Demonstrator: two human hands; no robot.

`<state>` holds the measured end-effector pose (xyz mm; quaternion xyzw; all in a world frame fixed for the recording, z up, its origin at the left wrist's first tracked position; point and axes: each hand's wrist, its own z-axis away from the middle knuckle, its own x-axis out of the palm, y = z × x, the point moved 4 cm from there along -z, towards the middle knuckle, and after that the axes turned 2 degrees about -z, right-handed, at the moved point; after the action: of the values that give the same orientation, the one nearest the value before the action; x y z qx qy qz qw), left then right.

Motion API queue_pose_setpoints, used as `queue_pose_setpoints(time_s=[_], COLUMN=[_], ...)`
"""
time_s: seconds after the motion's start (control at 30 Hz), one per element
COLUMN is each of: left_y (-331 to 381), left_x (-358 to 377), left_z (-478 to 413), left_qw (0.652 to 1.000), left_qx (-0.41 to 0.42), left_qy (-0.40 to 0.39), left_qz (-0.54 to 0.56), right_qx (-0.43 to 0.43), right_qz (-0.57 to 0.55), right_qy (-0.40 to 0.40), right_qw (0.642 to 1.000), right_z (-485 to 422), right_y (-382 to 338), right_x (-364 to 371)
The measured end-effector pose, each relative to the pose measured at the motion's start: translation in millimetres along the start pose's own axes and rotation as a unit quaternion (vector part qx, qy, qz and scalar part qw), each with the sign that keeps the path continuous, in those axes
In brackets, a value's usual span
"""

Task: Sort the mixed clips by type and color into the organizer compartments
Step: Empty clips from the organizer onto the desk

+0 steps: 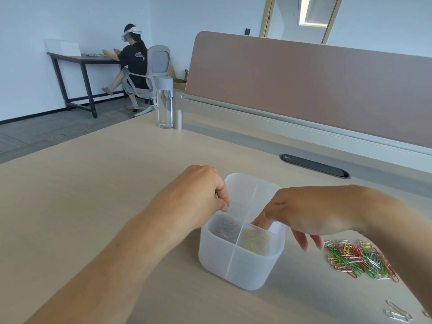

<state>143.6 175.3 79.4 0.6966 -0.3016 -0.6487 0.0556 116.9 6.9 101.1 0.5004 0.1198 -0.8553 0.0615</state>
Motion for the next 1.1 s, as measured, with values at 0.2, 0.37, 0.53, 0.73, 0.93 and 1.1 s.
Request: queue_pose_setpoints(time_s=[0.2, 0.37, 0.53, 0.73, 0.93, 1.1], left_y=[-1.1, -0.4, -0.5, 0.3, -0.3, 0.1], left_x=[1.7, 0.9, 2.0, 0.8, 1.7, 1.9], left_z=[0.3, -0.3, -0.1, -0.1, 0.0, -0.4], left_qw=[1.0, 1.0, 1.0, 1.0, 1.0, 1.0], left_qx=[-0.004, -0.002, 0.007, 0.018, 0.019, 0.02], left_qy=[0.001, 0.001, -0.009, -0.009, -0.009, -0.01], left_qz=[0.005, 0.0, -0.004, -0.009, -0.011, -0.01], right_qx=[0.004, 0.01, -0.017, -0.034, -0.033, 0.011], right_qz=[-0.019, 0.016, 0.044, 0.102, 0.093, 0.082], right_qy=[0.013, -0.026, -0.049, -0.047, -0.021, -0.041], right_qw=[1.0, 0.999, 0.998, 0.993, 0.995, 0.996], right_z=[7.5, 3.1, 1.2, -8.7, -15.0, -6.1], right_y=[-1.9, 1.2, 0.4, 1.5, 2.3, 0.8], right_x=[-6.3, 1.9, 7.7, 6.8, 11.0, 12.2])
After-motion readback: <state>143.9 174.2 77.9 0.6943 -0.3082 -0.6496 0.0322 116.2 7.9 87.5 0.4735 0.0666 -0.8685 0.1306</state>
